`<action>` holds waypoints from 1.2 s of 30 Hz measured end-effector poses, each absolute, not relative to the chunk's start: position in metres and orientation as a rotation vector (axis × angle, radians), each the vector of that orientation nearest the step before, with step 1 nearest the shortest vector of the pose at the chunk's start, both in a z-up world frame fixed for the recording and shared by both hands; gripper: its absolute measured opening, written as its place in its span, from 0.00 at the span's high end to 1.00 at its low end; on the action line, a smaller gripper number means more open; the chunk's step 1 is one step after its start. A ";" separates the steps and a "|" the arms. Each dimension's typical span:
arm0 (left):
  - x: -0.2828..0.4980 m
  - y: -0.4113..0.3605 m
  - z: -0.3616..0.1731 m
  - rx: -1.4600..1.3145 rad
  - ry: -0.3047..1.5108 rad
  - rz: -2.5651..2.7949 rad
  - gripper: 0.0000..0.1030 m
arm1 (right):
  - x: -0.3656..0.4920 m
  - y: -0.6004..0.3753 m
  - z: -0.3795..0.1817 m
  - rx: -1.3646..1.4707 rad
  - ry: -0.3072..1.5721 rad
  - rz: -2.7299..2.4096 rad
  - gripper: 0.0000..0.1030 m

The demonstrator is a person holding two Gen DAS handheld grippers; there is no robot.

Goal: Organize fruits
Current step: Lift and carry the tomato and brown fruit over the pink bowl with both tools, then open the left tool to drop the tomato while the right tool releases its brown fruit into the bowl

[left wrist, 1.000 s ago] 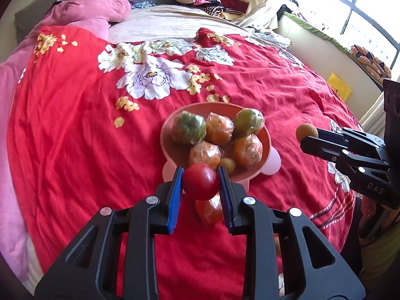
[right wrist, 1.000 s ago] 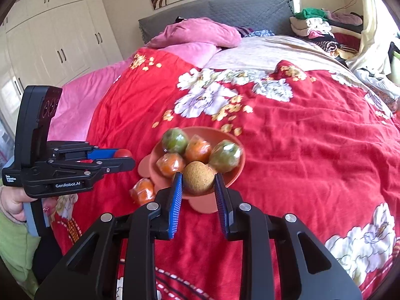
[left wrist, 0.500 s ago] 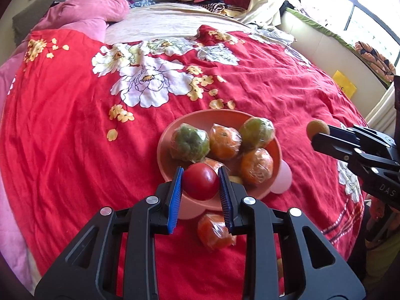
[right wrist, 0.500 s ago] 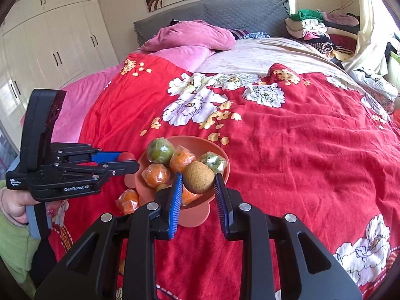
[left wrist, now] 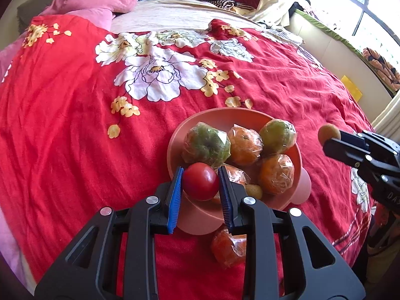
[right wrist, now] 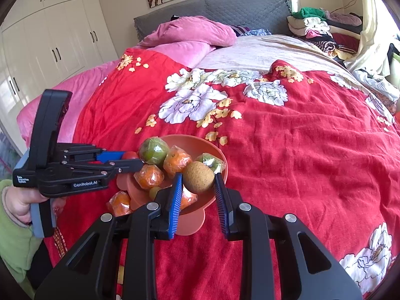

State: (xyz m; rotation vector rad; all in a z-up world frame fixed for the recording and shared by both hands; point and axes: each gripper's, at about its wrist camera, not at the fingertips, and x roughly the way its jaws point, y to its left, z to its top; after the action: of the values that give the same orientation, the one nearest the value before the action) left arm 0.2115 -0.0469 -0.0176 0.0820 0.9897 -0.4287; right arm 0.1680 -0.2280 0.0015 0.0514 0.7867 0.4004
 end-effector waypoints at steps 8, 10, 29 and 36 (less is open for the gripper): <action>0.213 -0.045 -0.019 0.076 0.990 -0.431 0.80 | 0.174 -0.223 -0.012 0.038 0.824 0.403 0.76; 0.213 -0.045 -0.018 0.076 0.990 -0.430 0.80 | 0.176 -0.223 -0.015 0.036 0.835 0.398 0.76; 0.214 -0.045 -0.019 0.073 0.992 -0.430 0.80 | 0.182 -0.216 -0.026 0.026 0.863 0.393 0.74; 0.213 -0.045 -0.019 0.074 0.991 -0.431 0.80 | 0.181 -0.220 -0.024 0.041 0.852 0.392 0.64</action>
State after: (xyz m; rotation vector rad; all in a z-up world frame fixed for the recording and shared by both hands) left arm 0.2135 -0.0455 -0.0185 0.0739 0.9907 -0.4307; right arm 0.1807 -0.2199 -0.0237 0.0414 0.8520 0.3919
